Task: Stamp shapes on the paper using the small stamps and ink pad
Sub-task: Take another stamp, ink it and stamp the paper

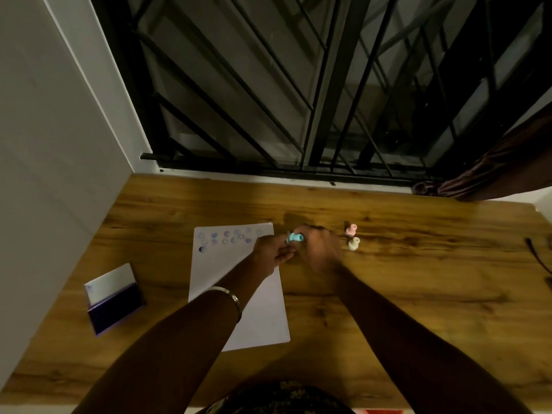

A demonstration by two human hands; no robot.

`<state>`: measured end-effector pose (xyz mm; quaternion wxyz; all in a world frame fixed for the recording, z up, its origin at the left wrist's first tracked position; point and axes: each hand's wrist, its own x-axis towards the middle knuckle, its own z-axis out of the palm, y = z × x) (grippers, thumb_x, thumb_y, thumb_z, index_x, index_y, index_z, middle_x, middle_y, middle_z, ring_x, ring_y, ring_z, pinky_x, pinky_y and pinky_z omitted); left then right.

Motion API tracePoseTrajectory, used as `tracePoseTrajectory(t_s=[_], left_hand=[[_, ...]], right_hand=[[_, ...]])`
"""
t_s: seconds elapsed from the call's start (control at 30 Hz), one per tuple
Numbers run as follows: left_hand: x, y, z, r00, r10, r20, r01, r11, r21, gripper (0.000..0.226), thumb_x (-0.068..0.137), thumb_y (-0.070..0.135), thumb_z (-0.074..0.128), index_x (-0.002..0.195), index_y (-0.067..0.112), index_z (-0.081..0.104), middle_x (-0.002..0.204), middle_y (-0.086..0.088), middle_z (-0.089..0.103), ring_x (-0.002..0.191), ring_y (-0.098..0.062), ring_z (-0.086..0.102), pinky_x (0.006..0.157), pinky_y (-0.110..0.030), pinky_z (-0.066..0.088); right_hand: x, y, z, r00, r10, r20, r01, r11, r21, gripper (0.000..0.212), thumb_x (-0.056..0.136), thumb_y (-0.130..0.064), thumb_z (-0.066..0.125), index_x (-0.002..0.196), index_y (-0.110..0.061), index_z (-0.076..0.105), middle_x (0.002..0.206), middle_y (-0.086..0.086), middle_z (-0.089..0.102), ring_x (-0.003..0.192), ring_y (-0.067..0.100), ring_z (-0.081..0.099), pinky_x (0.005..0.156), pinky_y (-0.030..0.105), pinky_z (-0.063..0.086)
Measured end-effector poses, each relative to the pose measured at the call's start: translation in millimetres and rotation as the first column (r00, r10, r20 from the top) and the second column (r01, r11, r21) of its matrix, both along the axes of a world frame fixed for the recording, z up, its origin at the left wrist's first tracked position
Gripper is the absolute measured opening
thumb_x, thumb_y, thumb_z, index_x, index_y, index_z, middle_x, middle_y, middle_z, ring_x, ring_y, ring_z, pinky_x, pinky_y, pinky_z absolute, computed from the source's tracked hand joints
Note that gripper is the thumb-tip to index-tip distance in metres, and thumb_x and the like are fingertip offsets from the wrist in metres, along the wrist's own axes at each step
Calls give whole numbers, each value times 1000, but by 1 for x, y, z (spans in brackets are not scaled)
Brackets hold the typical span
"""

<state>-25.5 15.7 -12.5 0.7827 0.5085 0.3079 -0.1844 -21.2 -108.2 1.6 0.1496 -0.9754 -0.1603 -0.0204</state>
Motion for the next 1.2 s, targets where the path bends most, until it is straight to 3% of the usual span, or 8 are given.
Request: tracePoseTrajectory(t_s=[0.1,0.23,0.37,0.53,0.73,0.93,1.07,1.2], left_hand=[[2,4,0,1000,-11,9,11,1000,9,35,93,18,61,121,-3,57,121,-20,65,101,-27,65,92,-37,54],[0,8,-1,998,-62,-4,62,998,24,38,94,21,59,125,-2,55,123,-20,65,103,-28,65,91,-37,54],[-1,12,-5,997,-74,5,73,997,18,38,94,21,60,124,-2,55,122,-21,65,105,-30,65,93,-40,54],[2,11,-8,994,-110,0,110,991,76,35,95,25,57,121,2,58,117,-17,69,91,-24,68,80,-35,57],[13,4,-9,977,-212,16,205,960,194,31,99,25,49,119,4,60,117,-15,69,78,-18,68,73,-29,54],[22,-17,-4,965,-261,21,253,949,189,36,102,26,41,126,3,57,125,-14,65,114,-30,63,96,-39,49],[32,-28,-10,966,-260,12,249,937,246,14,98,24,50,90,16,58,94,-5,67,76,-17,63,76,-31,52],[36,-32,-19,950,-294,105,237,898,370,23,99,21,48,77,19,54,75,1,60,59,-7,59,57,-20,50]], right_hand=[[-2,5,1,1000,-7,-10,7,1000,-6,16,92,-29,59,106,-26,64,99,-3,71,86,15,65,74,26,43],[-5,10,2,1000,-21,20,22,999,-26,14,93,-30,57,104,-26,65,97,-3,72,86,16,66,83,32,51],[-5,13,2,999,-53,5,54,998,-36,16,94,-31,55,107,-26,64,100,-3,71,90,16,65,84,30,46],[-3,14,4,997,-70,-41,67,995,-72,17,96,-29,52,109,-23,62,101,0,69,89,18,65,87,33,52],[6,9,2,992,-92,-91,85,994,-75,16,94,-26,57,109,-20,60,98,4,70,85,21,66,72,30,52],[34,-14,7,976,-167,-138,156,984,-89,23,91,-28,61,112,-21,62,105,6,70,94,25,65,79,33,52],[59,-41,11,977,-196,-78,183,972,-150,28,91,-37,59,114,-23,62,104,5,69,94,24,64,71,27,40],[86,-69,11,966,-255,-41,241,948,-208,31,89,-38,60,115,-20,59,107,9,69,98,28,64,83,35,51]])
